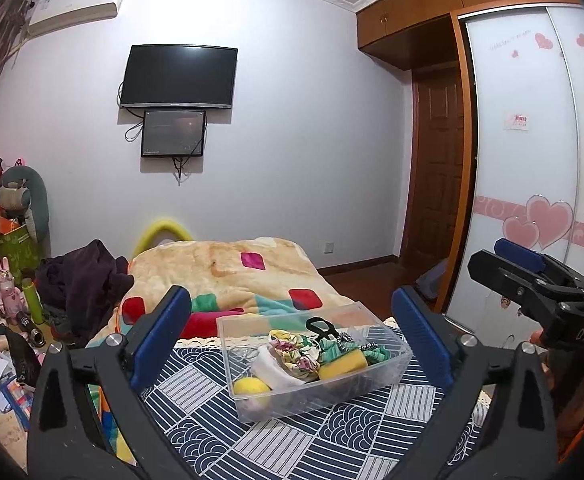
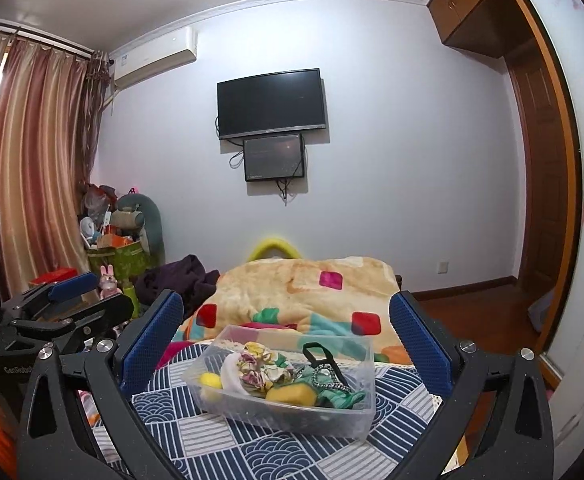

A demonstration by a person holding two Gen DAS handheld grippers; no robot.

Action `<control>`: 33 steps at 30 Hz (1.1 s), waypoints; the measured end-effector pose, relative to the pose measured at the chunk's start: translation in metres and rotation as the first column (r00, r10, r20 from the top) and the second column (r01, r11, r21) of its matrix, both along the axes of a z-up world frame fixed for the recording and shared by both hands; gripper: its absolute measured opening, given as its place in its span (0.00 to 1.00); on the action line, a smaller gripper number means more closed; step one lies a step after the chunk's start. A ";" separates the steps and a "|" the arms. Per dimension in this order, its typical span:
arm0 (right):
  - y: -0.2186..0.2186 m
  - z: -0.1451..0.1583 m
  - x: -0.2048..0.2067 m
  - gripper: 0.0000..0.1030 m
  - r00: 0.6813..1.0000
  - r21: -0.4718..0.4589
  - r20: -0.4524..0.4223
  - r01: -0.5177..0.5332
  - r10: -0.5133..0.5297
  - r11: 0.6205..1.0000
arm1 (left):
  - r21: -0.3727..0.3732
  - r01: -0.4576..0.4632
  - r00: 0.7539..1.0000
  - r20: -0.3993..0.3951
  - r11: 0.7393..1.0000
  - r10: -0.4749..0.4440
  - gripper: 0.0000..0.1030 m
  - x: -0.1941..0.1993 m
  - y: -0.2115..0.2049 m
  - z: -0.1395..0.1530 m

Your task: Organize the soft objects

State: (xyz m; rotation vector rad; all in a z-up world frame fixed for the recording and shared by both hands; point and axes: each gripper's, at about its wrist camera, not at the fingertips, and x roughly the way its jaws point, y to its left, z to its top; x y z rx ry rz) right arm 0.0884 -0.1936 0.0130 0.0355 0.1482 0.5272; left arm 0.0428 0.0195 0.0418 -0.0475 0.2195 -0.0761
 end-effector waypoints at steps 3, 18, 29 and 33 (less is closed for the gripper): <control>0.000 0.000 0.000 1.00 1.000 0.000 0.000 0.000 0.000 1.000 | 0.001 0.000 1.000 -0.003 1.000 0.000 0.99 0.000 0.000 -0.001; -0.001 0.000 -0.001 1.00 1.000 0.001 0.001 0.000 0.000 1.000 | -0.003 0.005 1.000 -0.005 1.000 -0.005 0.99 0.000 0.001 -0.003; -0.001 0.006 -0.003 1.00 1.000 0.006 0.006 -0.001 0.001 1.000 | 0.001 0.021 1.000 0.004 1.000 -0.021 0.99 -0.005 -0.002 -0.001; -0.001 0.006 -0.004 1.00 1.000 0.006 0.007 -0.001 0.001 1.000 | 0.003 0.024 1.000 0.005 1.000 -0.024 0.99 -0.006 -0.003 -0.001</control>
